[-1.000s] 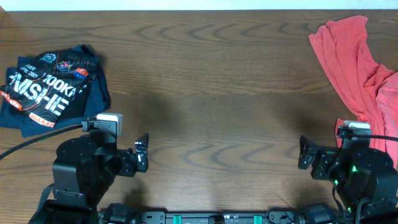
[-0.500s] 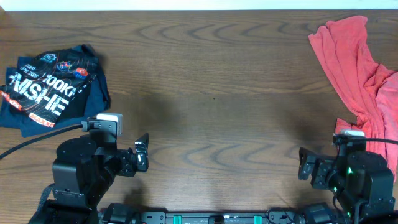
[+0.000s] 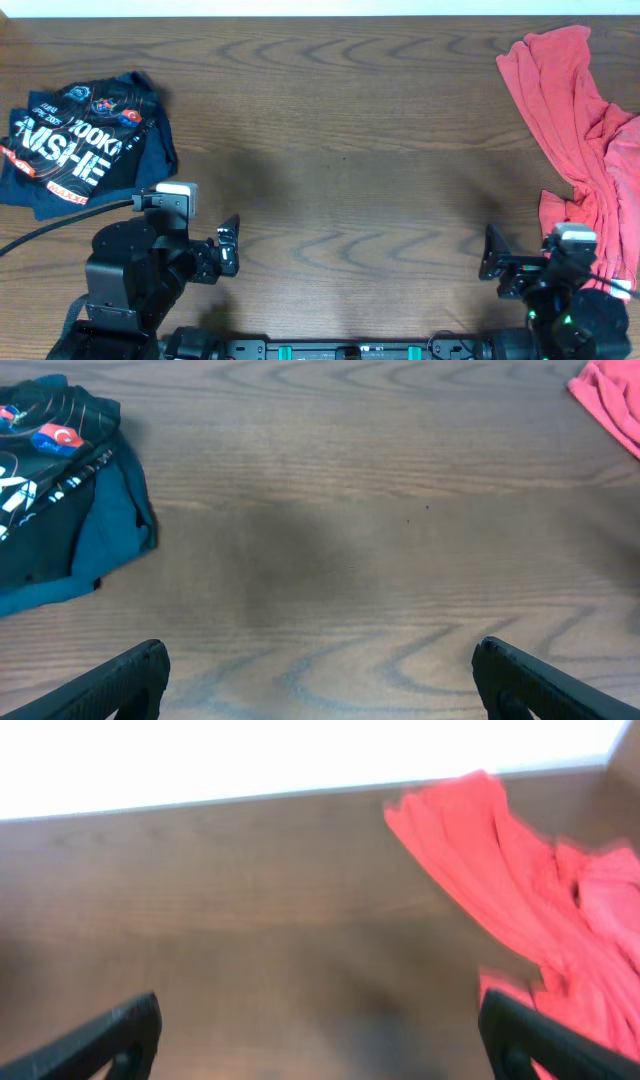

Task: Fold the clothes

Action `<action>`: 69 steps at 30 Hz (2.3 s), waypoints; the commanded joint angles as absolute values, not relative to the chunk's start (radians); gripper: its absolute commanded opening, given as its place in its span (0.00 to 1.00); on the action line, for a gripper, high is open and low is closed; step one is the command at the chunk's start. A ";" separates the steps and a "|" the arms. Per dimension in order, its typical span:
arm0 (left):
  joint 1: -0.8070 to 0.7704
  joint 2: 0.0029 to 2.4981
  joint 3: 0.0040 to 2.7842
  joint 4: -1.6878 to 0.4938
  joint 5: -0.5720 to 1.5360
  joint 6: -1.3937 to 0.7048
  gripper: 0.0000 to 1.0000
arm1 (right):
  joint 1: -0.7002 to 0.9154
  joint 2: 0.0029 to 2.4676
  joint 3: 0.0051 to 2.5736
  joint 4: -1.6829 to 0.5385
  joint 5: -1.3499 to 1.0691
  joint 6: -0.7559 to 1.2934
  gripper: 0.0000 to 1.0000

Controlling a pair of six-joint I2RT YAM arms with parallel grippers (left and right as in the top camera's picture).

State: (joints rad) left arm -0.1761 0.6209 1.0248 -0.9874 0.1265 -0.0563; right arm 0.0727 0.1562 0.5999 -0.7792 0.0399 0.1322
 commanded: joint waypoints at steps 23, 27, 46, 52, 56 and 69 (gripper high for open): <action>-0.174 0.619 1.022 -0.988 0.116 -0.069 0.98 | -0.028 0.005 0.005 -0.012 -0.057 -0.051 0.99; -0.174 0.619 1.022 -0.988 0.116 -0.069 0.98 | -0.027 0.005 0.005 -0.070 -0.064 -0.023 0.99; -0.174 0.619 1.022 -0.988 0.116 -0.069 0.98 | -0.027 0.005 0.006 -0.069 -0.063 -0.023 0.99; -0.174 0.619 1.022 -0.988 0.116 -0.069 0.98 | -0.027 0.005 0.006 -0.069 -0.063 -0.023 0.99; -0.174 0.619 1.022 -0.988 0.116 -0.069 0.98 | -0.027 0.005 0.006 -0.069 -0.063 -0.023 0.99; -0.032 0.496 0.948 -1.052 0.060 0.006 0.98 | -0.027 0.005 0.006 -0.069 -0.063 -0.023 0.99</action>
State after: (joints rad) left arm -0.0738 0.5442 0.9958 -1.0470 0.0853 -0.0185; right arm -0.0185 0.0120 0.0063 -0.0647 -0.0589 -0.0196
